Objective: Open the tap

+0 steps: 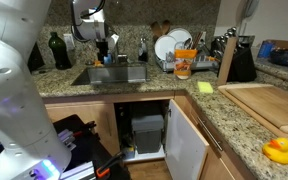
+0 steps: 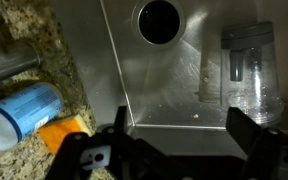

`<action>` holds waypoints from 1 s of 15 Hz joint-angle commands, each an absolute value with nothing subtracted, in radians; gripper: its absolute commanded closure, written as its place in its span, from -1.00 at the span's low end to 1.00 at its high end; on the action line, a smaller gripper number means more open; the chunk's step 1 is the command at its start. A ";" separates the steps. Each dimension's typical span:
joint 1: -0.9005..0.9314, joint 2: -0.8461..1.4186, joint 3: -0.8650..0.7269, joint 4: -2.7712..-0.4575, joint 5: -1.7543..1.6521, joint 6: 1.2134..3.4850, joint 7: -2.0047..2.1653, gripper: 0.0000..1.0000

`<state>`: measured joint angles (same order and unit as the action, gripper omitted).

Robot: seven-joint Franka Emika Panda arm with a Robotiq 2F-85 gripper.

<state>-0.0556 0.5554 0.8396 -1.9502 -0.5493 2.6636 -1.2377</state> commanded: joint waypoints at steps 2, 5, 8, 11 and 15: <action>0.005 0.514 0.778 -1.941 -0.448 2.664 -1.326 -1.00; 0.004 0.518 0.778 -1.941 -0.448 2.663 -1.334 -1.00; 0.050 0.565 0.707 -1.881 -0.483 2.702 -1.460 -1.00; 0.159 0.581 0.584 -1.756 -0.500 2.648 -1.595 -1.00; 0.238 0.560 0.493 -1.732 -0.419 2.679 -1.694 -1.00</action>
<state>0.1872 0.5758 0.5505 -1.7294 -0.4801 2.6688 -1.6605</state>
